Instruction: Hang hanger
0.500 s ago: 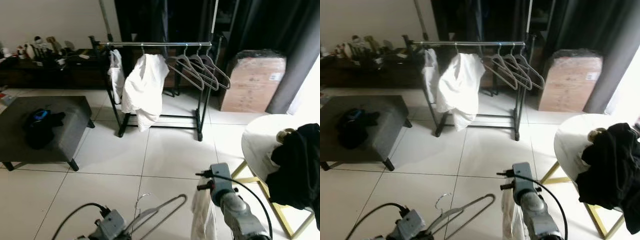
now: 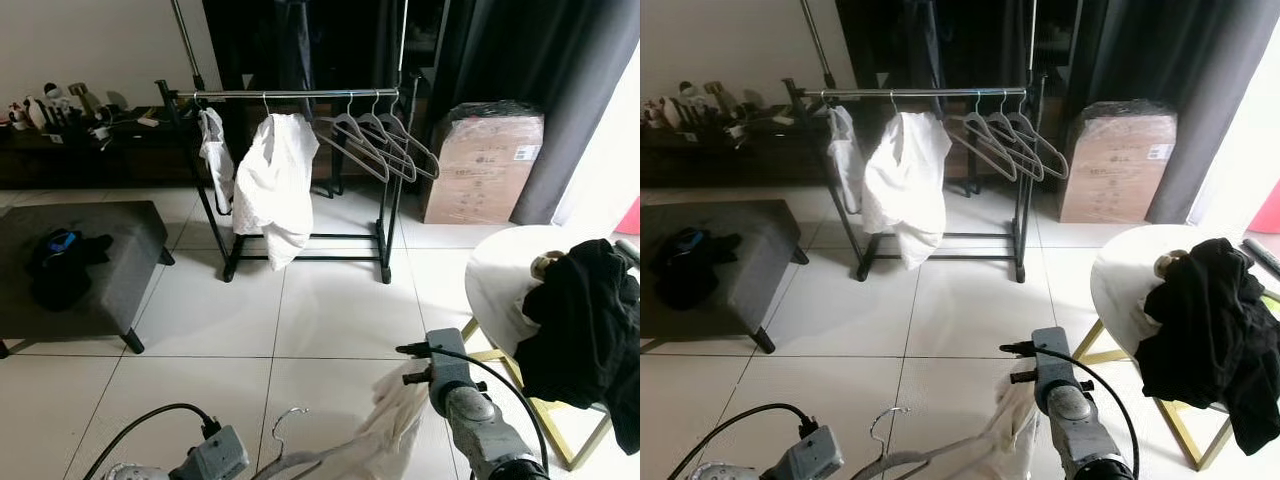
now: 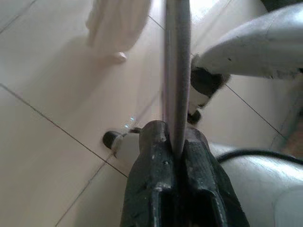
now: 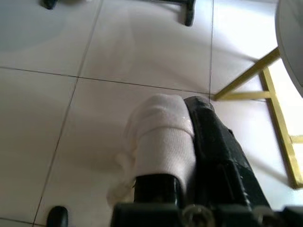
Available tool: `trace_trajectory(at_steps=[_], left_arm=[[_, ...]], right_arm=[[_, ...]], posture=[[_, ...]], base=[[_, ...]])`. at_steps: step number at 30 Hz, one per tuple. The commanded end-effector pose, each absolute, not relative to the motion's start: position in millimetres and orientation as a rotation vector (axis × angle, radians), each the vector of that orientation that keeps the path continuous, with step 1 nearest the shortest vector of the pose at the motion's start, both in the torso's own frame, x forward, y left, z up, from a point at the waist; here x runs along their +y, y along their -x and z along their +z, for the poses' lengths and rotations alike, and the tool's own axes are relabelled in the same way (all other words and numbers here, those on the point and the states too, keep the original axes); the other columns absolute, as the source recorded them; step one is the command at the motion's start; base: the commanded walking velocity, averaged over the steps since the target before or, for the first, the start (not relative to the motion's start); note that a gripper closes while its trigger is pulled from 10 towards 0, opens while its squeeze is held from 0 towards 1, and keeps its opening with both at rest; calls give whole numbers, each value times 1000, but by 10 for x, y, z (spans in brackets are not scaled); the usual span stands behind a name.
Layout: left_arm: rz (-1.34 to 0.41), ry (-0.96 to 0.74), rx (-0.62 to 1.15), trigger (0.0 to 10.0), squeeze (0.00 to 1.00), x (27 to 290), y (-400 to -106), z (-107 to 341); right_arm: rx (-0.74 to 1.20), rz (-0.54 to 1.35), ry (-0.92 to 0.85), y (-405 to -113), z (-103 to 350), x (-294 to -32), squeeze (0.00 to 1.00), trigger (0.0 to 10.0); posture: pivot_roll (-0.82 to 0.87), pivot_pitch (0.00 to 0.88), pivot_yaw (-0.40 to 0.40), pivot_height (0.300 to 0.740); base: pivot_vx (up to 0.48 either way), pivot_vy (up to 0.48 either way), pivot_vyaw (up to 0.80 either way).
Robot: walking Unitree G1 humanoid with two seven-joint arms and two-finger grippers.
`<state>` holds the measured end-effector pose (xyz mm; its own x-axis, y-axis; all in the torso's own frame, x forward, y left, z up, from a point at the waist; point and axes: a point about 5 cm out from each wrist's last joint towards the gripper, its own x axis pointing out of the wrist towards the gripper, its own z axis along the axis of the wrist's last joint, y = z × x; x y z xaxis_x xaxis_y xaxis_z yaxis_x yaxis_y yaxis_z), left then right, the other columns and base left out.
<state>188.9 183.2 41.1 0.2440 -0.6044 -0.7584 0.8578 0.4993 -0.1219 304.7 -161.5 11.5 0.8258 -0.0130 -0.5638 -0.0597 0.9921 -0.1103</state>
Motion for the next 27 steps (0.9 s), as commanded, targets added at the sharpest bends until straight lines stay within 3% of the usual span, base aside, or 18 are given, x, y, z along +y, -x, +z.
trace_trajectory(at_steps=[1,7,27], left_arm=[[-1059,-348,843,10000,0,1815,-1899,478],[-965,-383,782,10000,0,1805,-2068,504],[-980,-311,710,10000,0,1564,-2230,499]], right_arm=[[588,5,128,-3106,169,-1627,0,10000],[580,0,113,-3165,217,-1621,0,10000],[616,61,87,-3155,172,-1503,0,10000]], posture=[[-37,44,19,740],[-37,52,25,740],[-45,76,31,740]], base=[[0,0,0],[0,0,0],[0,0,0]])
